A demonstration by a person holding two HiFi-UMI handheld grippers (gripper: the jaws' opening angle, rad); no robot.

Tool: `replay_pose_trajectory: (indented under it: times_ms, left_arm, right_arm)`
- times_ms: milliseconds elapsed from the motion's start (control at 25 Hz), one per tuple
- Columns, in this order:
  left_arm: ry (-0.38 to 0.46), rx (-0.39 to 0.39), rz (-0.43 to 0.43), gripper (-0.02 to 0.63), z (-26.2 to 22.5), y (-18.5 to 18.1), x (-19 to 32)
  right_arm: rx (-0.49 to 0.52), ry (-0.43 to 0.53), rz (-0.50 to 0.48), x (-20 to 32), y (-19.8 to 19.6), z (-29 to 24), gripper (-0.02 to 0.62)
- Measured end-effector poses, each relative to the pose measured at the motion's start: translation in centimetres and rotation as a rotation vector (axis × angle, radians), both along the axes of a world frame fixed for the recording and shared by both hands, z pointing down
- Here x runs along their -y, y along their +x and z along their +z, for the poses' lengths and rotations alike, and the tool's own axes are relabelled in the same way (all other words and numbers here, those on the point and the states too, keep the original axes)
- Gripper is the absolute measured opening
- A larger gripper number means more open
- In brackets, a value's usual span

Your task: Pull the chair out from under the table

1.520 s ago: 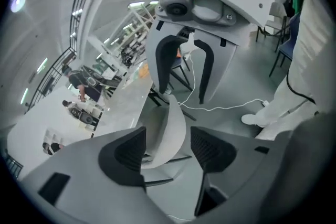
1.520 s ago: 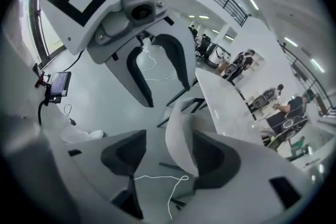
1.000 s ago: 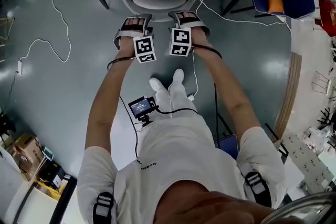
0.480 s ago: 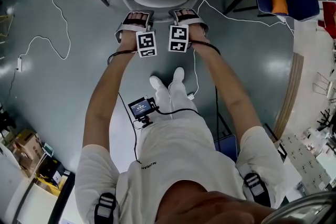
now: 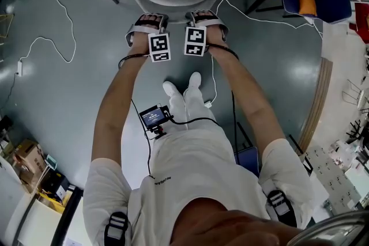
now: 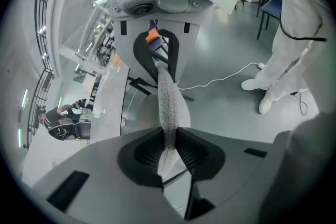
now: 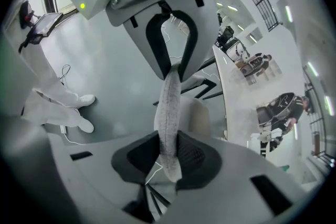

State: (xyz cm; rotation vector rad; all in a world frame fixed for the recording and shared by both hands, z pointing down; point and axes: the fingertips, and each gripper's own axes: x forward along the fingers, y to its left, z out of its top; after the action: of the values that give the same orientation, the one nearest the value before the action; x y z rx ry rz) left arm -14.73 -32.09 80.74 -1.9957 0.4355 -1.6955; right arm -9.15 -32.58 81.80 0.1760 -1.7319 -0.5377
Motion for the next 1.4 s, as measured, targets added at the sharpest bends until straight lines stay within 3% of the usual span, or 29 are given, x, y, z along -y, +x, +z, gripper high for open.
replay_pose_trajectory:
  times_ms: [800,1400]
  left_arm:
    - [-0.067,-0.012,-0.031,0.063,-0.1,0.6,-1.6]
    - [-0.097,-0.020,-0.024,0.058,-0.4,0.9,-6.3]
  right_arm:
    - [0.005,-0.023,0.005,-1.6,0.6,0.0,0.084]
    - [0.003,-0.055,-0.007,-6.2,1.0,-0.2,0.081]
